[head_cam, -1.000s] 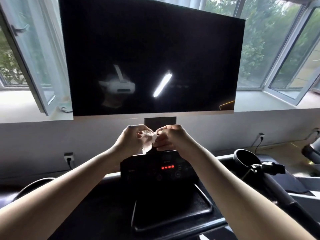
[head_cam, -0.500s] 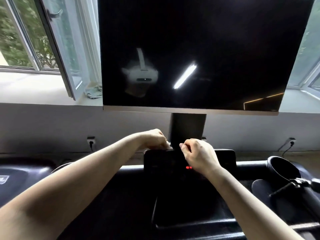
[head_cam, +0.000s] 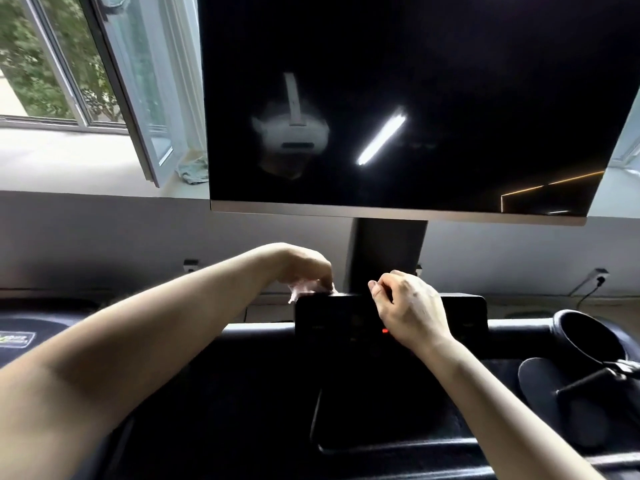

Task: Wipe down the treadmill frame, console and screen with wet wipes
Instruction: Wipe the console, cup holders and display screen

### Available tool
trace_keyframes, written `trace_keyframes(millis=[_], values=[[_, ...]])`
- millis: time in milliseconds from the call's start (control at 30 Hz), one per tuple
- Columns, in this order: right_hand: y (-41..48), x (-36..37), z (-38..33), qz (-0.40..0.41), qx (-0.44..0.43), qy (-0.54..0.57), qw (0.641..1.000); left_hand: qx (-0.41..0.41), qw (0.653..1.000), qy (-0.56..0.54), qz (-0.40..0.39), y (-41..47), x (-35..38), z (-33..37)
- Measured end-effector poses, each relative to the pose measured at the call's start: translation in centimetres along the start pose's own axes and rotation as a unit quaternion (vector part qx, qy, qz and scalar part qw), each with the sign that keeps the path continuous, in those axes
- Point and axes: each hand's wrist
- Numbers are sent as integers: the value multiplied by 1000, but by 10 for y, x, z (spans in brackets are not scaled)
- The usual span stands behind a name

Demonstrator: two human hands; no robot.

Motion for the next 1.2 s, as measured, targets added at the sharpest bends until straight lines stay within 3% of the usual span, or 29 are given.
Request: trace_keyframes(millis=[133,300,467,567,733,967,1200], values=[[-2,2,1,15,-1,9,1000,-12,999,-40,19,13,21,12],[-5,5,5,24,0,8,1000,68,996,-55,14,8,13,-9],[-7,7,1,35,4,19,999,10,990,-126,-64,-4,-7,-37],[-5,7,-2,38,11,10,999,-21,989,-115,-92,-2,-3,-29],[-8,6,-7,52,1,-1,999,-3,993,-118,-11,1,18,-11],[-10,8,-7,60,8,4,998,-14,965,-261,14,-23,7,-53],[-7,0,-15,-5,24,-4,1000,70,913,-351,195,-45,10,-86]])
Point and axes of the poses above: each hand's wrist, its own y-axis towards the middle knuckle, its own x-axis out of the palm, z = x × y, and after that the axes turned 2 degrees about -y, right-handed
